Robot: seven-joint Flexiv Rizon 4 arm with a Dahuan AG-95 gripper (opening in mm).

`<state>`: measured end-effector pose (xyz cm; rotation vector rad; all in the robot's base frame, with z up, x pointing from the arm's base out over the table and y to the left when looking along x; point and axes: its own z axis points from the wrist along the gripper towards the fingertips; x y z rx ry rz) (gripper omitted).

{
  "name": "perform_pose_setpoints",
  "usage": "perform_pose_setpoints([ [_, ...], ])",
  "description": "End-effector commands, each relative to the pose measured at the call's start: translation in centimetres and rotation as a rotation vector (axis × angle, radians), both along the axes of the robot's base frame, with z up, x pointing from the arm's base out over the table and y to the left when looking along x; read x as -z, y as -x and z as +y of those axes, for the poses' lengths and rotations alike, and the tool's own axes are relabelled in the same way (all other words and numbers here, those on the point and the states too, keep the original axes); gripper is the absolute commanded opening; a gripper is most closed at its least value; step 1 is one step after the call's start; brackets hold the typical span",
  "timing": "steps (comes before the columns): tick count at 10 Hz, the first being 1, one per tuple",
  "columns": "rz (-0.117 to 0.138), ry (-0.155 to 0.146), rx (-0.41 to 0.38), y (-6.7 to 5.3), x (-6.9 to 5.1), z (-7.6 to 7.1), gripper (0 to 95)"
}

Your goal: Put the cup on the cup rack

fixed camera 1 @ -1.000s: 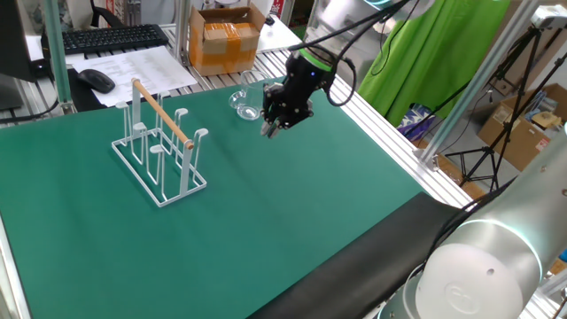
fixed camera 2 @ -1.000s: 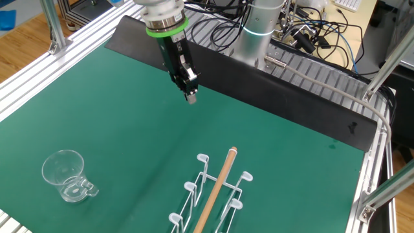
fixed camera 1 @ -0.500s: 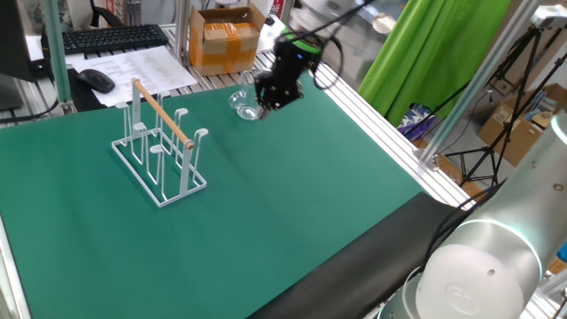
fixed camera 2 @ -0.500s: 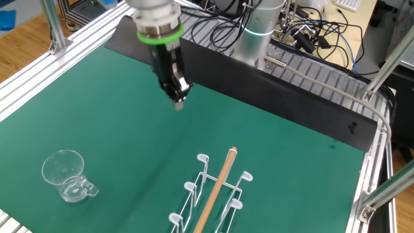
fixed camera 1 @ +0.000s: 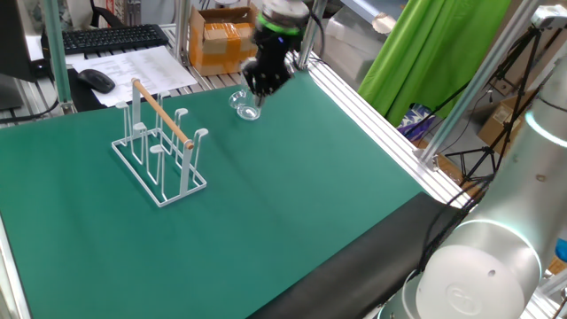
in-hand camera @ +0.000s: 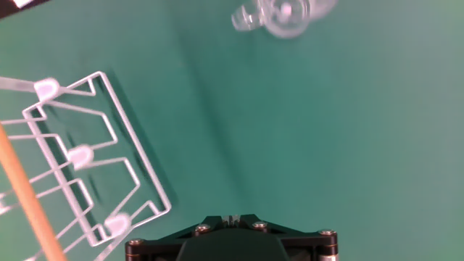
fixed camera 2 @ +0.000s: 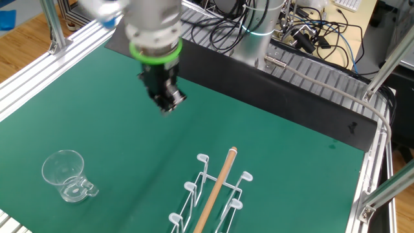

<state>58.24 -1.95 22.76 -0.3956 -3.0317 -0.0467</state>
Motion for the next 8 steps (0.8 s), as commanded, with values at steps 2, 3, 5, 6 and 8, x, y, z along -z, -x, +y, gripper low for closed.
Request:
perform_pose_setpoints([
  [2, 0.014, 0.002, 0.013, -0.47, 0.06, -0.03, 0.0],
  [3, 0.015, 0.001, 0.019, -0.43, 0.01, 0.11, 0.0],
  [5, 0.026, -0.006, 0.019, -0.37, -0.10, 0.39, 0.0],
  [6, 0.030, -0.010, 0.020, -0.32, -0.08, 0.46, 0.0],
  [8, 0.032, -0.012, 0.024, -0.23, -0.02, 0.55, 0.0],
])
